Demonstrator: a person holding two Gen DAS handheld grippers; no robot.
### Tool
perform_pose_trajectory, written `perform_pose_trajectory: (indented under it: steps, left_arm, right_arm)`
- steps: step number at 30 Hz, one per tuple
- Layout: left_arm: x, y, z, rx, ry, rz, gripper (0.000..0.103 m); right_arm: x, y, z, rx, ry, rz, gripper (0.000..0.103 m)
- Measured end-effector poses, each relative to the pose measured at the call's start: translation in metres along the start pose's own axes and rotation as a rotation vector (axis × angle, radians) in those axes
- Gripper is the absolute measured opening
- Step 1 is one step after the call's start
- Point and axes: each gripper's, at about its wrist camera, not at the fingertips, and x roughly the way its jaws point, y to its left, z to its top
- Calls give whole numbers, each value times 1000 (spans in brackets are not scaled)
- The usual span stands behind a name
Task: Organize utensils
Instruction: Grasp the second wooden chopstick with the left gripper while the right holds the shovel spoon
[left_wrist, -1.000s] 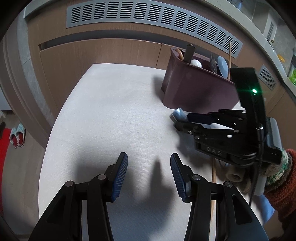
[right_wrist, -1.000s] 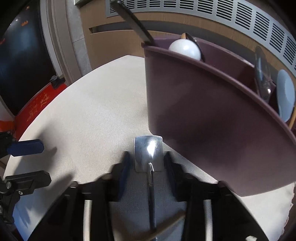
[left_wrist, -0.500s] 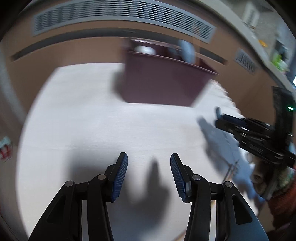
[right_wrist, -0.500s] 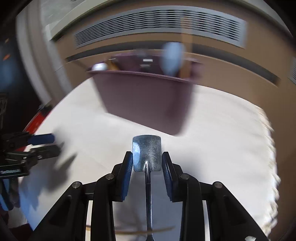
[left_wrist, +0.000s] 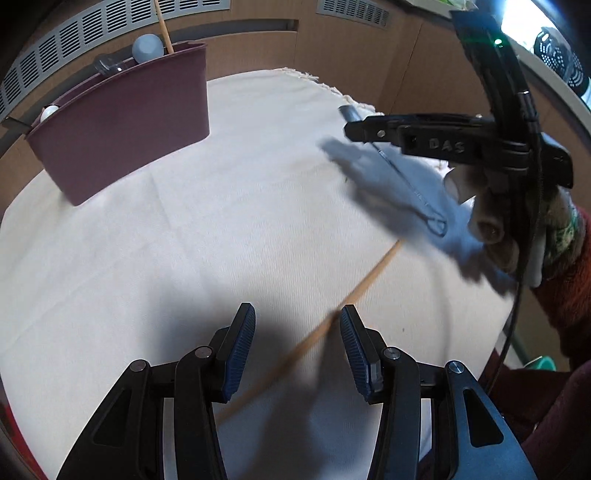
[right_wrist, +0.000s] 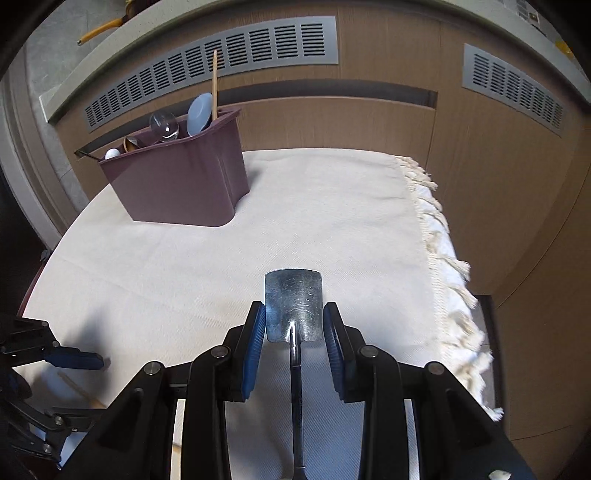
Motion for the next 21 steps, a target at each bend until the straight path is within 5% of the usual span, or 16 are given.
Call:
perform_pose_trajectory:
  steps: [8, 17, 21]
  left_arm:
    - [-8, 7, -21, -115, 12, 94, 49]
    - [-29, 26, -53, -350, 58, -61, 49]
    - [-23, 18, -38, -282, 61, -21, 49]
  right_arm:
    - [-19, 0, -22, 16, -25, 32, 29]
    - [-24, -1, -35, 12, -30, 9, 29]
    - [-27, -1, -37, 14, -39, 7, 29]
